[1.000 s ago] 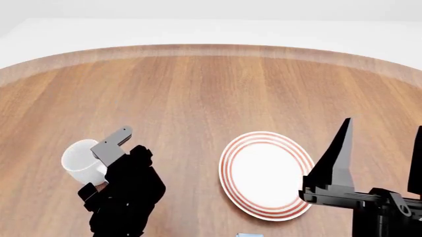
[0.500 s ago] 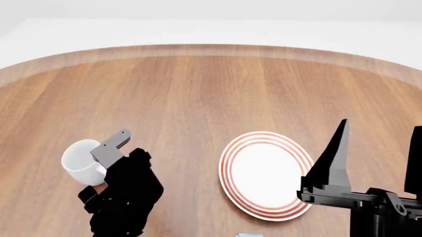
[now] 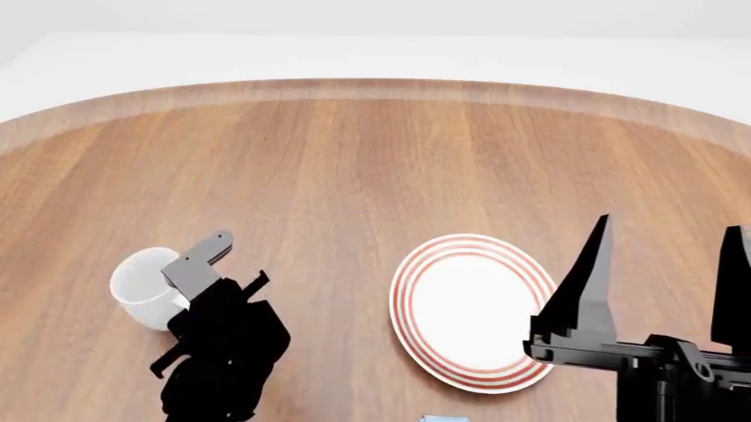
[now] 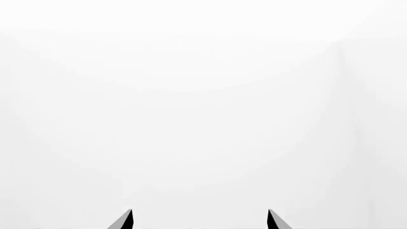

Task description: Pick up the white mug and put it on the plate, and put the chocolate pudding to the right of the plate.

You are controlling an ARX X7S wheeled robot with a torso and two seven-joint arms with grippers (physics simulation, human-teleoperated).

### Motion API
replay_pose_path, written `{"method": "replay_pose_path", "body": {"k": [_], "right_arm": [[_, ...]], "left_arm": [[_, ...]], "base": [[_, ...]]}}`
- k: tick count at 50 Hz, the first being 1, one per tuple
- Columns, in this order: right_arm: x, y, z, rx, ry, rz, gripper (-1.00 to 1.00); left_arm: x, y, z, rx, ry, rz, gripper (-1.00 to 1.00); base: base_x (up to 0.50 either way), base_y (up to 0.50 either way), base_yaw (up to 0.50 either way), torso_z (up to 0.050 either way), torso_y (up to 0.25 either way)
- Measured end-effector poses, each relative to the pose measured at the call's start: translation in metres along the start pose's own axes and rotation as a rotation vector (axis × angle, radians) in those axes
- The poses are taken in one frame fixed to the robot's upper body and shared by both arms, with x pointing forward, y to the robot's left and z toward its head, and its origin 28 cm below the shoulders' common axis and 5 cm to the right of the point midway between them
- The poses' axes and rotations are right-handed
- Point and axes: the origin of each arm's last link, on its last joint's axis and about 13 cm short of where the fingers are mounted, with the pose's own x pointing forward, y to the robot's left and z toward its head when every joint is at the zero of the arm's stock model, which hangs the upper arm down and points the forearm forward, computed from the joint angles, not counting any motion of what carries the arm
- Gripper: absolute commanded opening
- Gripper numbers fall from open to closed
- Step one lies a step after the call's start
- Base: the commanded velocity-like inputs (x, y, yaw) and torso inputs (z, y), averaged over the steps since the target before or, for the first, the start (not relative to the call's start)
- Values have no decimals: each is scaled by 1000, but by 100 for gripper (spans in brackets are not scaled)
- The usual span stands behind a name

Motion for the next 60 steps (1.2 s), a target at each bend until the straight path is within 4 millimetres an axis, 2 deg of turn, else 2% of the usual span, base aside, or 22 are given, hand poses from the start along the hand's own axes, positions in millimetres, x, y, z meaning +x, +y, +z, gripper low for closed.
{"method": "replay_pose_path", "body": {"k": [8,14,26,36,47,60], "right_arm": [[0,0,0,-1,4,2,100],[-1,1,0,-3,6,2,100],[0,0,0,-6,1,-2,100],[0,0,-1,-7,0,-4,100],[1,-1,-1,-7,-3,-8,100],[2,-3,-1,-10,-6,-13,100]], "left_arm": [[0,1,0,5,-17,-8,-100],[-9,-1,14,57,-125,-152,-100],[-64,1,62,239,-452,-688,-100],[-98,6,92,408,-594,-991,-100],[-112,-6,119,588,-631,-1174,-100],[-123,-24,145,757,-467,-1428,-100]], "base": [[0,0,0,0,0],[0,0,0,0,0],[0,0,0,0,0],[0,0,0,0,0],[0,0,0,0,0],[0,0,0,0,0]]}}
